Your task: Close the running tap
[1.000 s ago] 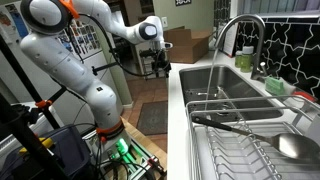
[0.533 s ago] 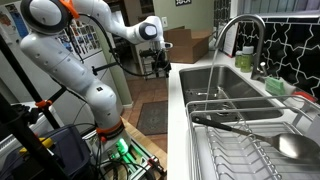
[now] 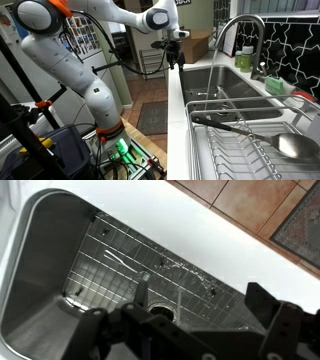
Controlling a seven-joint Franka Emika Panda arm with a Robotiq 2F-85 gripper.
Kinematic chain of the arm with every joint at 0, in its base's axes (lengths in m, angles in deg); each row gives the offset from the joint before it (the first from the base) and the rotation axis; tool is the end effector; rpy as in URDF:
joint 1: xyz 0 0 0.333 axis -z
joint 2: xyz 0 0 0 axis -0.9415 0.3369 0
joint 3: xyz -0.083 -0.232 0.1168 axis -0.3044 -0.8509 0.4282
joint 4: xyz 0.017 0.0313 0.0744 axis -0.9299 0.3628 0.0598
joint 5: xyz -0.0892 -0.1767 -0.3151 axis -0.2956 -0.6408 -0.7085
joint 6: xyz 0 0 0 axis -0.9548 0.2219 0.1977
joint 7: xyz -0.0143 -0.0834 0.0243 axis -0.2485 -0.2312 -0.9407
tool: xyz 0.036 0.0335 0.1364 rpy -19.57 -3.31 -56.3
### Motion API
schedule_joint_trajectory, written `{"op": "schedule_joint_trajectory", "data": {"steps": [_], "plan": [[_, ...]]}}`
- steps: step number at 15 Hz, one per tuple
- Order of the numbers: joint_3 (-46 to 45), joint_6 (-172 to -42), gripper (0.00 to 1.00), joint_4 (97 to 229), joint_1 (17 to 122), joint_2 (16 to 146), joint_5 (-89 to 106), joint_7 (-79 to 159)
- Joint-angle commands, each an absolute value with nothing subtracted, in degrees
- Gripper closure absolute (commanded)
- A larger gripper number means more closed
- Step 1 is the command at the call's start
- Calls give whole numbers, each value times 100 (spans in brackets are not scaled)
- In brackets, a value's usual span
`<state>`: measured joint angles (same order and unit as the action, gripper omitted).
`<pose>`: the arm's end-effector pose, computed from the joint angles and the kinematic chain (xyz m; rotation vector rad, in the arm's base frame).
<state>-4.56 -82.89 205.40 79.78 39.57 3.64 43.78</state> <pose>0.3945 -0.1418 0.4243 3.0488 -0.4061 -0.0034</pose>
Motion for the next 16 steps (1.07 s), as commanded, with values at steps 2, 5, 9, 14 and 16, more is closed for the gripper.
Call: {"op": "schedule_joint_trajectory", "data": {"steps": [2, 5, 9, 14, 16], "plan": [[-763, -8275, 0, 20372, 8284, 3948, 367, 4407], [-1035, -8275, 0, 20287, 8497, 3952, 373, 4529], [-1238, -8283, 0, 19765, 8643, 4432, 566, 4292], [-1811, -8460, 0, 18358, 8898, 5611, 1114, 4095], [-1917, -8510, 0, 17742, 8905, 6168, 1443, 4189]]}}
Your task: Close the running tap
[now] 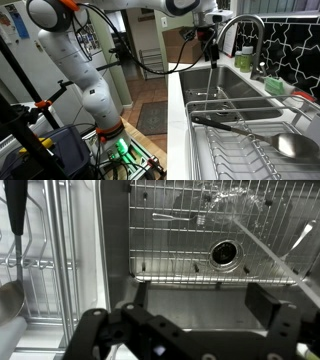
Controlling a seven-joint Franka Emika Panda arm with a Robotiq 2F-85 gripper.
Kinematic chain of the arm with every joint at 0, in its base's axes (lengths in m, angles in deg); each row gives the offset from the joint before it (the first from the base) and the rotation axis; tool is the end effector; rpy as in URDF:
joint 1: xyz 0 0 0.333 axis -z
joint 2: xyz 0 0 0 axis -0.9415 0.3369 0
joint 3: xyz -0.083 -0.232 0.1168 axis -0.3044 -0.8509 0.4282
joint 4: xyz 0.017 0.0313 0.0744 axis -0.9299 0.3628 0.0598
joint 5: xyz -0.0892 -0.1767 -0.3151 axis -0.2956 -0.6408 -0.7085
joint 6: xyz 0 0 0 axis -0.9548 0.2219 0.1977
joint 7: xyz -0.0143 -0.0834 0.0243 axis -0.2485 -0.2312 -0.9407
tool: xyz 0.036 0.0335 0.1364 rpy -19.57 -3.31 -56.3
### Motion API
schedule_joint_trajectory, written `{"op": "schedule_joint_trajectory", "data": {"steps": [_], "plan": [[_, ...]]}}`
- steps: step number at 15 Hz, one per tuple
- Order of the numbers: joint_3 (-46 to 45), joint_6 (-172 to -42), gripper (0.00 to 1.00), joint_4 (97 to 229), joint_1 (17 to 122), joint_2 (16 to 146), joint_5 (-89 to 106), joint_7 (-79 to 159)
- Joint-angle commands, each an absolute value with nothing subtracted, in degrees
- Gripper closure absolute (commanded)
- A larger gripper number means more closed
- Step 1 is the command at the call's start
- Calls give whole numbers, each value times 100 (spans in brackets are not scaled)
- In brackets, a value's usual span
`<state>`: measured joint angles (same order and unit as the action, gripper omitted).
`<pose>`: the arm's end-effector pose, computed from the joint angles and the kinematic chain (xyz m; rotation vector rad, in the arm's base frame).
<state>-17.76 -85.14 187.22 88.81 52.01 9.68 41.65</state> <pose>0.3792 -0.3318 0.4712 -2.9164 1.1268 -0.2255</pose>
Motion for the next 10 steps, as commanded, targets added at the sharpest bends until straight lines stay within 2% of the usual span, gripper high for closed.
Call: {"op": "schedule_joint_trajectory", "data": {"steps": [1, 6, 7, 10], "plan": [[-1927, -8473, 0, 17448, 8907, 6435, 1597, 4215], [-1805, -8319, 0, 16260, 9064, 7546, 1922, 4130], [-1748, -8534, 0, 16817, 9001, 7053, 1716, 4153], [-1726, -8519, 0, 16426, 9058, 7465, 1769, 4142]]}}
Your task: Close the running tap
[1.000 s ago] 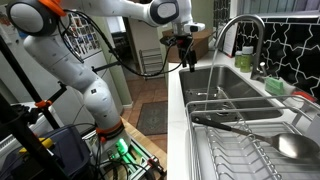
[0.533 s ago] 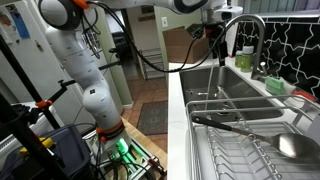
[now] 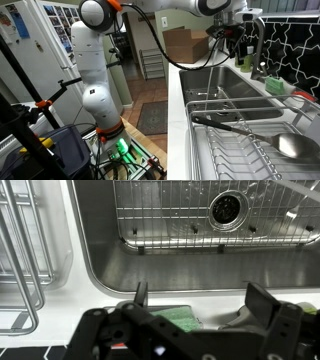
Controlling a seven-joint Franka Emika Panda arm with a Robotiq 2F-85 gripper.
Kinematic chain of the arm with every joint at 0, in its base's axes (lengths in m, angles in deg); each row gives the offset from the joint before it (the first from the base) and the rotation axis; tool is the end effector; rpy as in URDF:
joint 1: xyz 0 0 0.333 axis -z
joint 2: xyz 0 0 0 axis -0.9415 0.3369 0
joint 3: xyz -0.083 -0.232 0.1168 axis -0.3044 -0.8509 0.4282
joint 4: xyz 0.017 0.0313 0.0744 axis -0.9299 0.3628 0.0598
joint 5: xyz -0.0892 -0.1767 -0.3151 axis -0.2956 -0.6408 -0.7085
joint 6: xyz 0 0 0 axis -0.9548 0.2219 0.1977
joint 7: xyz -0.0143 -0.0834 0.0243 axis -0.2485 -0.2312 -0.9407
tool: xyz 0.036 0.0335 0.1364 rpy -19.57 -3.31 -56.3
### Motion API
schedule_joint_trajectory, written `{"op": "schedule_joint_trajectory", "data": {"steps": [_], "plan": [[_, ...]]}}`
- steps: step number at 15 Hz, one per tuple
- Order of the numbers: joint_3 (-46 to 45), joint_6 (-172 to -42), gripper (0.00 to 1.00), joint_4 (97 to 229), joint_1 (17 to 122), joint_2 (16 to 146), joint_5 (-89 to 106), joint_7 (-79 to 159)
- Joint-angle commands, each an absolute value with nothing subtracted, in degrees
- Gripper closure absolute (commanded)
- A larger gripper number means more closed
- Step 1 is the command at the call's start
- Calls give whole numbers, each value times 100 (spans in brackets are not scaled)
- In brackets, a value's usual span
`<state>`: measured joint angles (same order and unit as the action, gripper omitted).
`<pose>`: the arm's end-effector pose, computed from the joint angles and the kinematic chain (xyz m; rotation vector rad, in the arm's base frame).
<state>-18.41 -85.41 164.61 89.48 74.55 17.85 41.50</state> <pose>0.4713 -0.3850 0.4580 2.8693 -1.2127 0.2703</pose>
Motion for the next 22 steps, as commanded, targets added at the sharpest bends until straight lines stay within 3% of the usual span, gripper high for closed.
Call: {"op": "schedule_joint_trajectory", "data": {"steps": [1, 4, 10, 22], "plan": [[-1725, -8507, 0, 16375, 9070, 7504, 1772, 4141], [-1728, -8478, 0, 16322, 9088, 7514, 1777, 4142], [-1781, -8351, 0, 14815, 9513, 8887, 2057, 3385], [-702, -8362, 0, 13119, 10502, 10217, 3626, 4097]]}}
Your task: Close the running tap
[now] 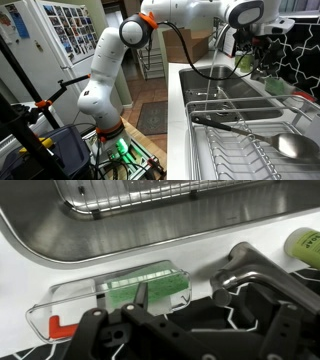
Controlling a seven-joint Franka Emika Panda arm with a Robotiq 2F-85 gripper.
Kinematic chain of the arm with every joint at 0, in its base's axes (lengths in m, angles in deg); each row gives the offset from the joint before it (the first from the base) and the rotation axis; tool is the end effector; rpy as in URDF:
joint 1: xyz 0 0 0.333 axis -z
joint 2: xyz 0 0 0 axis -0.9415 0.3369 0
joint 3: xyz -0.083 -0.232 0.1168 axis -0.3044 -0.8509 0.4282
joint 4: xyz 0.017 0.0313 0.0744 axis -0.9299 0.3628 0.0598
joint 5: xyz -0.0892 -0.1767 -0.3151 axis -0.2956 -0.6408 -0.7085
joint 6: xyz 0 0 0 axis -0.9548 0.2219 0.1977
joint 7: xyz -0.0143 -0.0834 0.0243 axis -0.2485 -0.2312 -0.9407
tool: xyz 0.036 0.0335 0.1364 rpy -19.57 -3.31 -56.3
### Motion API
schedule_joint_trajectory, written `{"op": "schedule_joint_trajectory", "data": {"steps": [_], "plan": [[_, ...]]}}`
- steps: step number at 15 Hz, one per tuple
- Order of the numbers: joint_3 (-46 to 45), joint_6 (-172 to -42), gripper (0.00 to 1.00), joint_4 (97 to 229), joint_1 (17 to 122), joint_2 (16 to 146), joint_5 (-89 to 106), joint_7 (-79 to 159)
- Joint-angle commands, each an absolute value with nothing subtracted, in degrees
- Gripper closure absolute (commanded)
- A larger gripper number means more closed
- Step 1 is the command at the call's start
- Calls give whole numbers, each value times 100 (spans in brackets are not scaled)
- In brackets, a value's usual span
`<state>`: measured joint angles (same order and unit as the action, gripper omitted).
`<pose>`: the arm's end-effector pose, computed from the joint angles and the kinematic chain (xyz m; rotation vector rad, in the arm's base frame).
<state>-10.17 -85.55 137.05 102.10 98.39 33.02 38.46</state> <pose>0.5485 -0.4530 0.4200 -2.6355 1.3639 -0.4493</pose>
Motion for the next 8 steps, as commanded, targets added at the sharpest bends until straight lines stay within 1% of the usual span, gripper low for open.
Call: {"op": "schedule_joint_trajectory", "data": {"steps": [1, 8], "plan": [[-616, -8362, 0, 13008, 10553, 10293, 3680, 4177], [-338, -8356, 0, 12497, 10660, 10729, 3634, 4810]]}}
